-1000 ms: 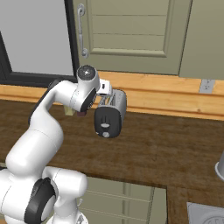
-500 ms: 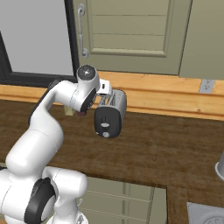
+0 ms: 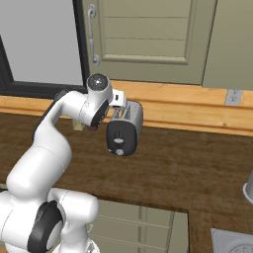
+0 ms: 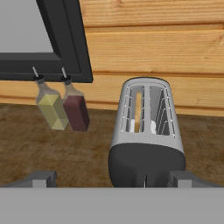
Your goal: Start the toaster. Once the lever pops up, take the bread to the plate on the dining counter.
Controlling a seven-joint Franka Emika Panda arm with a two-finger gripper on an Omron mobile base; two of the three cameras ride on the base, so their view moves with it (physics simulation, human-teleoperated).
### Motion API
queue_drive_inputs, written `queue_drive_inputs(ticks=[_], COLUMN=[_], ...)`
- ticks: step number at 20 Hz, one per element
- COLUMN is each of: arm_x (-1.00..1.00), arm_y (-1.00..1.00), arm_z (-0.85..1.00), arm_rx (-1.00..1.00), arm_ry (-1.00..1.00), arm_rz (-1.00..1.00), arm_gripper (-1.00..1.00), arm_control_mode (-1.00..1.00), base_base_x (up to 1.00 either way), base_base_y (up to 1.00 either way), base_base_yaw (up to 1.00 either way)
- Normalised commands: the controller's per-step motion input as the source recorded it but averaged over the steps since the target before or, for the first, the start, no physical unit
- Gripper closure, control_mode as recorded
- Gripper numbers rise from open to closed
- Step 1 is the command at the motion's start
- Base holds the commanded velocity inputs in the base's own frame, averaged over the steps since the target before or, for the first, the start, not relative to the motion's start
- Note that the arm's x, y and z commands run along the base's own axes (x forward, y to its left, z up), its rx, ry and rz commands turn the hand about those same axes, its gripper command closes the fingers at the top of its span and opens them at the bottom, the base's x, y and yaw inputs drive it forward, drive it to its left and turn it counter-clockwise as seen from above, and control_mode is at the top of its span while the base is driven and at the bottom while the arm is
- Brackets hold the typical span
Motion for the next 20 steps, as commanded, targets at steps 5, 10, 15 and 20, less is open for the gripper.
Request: queue_drive_inputs(ticks=[5, 10, 15, 20], arm_x=[0.0, 0.0, 0.0, 0.0], arm_y=[0.0, 0.0, 0.0, 0.0], arm_z=[0.0, 0.0, 0.0, 0.0], arm_rx=[0.0, 0.0, 0.0, 0.0], arm_ry=[0.0, 0.0, 0.0, 0.0], arm_rz=[0.0, 0.0, 0.0, 0.0], arm_gripper=[-1.0, -1.0, -1.0, -1.0], arm_control_mode=[-1.0, -1.0, -1.0, -1.0], base_base_x=[0.0, 0.0, 0.0, 0.0], base_base_y=[0.0, 0.0, 0.0, 0.0], base_base_yaw=[0.0, 0.0, 0.0, 0.0])
